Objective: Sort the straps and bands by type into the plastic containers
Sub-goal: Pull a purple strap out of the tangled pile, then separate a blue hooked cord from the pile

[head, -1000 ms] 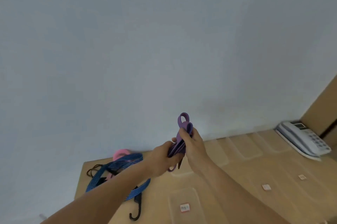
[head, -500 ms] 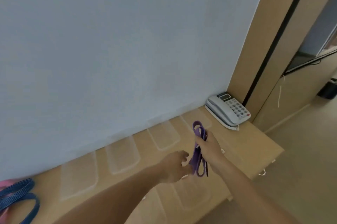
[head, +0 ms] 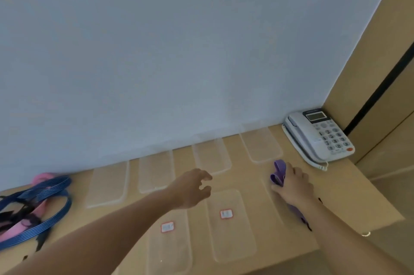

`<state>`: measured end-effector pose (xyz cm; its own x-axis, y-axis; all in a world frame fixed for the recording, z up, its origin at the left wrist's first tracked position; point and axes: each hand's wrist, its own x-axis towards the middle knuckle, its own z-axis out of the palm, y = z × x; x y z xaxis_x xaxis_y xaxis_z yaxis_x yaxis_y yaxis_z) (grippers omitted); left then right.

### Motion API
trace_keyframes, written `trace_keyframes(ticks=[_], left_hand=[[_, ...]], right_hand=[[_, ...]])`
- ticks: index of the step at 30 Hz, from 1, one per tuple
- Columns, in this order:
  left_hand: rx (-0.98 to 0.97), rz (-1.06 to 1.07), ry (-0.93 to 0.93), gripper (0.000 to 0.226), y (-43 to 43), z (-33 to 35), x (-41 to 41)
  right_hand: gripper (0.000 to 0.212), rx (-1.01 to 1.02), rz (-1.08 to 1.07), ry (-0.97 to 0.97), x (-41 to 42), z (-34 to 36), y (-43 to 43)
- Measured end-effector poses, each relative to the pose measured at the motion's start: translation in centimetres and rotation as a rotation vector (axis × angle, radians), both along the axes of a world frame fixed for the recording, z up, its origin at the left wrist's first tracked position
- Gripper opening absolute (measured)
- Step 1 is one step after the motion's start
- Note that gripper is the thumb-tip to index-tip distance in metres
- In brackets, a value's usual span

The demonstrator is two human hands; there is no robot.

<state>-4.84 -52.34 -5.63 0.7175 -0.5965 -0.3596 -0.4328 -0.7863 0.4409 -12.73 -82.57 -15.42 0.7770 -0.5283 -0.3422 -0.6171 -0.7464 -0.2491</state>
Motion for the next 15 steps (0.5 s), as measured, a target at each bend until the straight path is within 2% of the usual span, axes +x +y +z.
trace_keyframes(ticks=[3, 5, 10, 15], left_hand=[[-0.018, 0.105, -0.047, 0.039, 3.4, 0.5, 0.8], [-0.027, 0.185, -0.069, 0.036, 5.7, 0.5, 1.1], [-0.048, 0.285, -0.109, 0.034, 10.7, 0.9, 2.2], [-0.088, 0.358, -0.112, 0.036, 16.1, 1.0, 3.0]], right_hand=[[0.106, -0.047, -0.017, 0.008, -0.3, -0.6, 0.4], [0.107, -0.095, -0.047, -0.03, -0.2, 0.1, 1.0], [0.049, -0.299, -0.045, -0.492, 0.6, 3.8, 4.1], [0.008, -0.228, 0.237, -0.603, 4.9, 7.0, 13.2]])
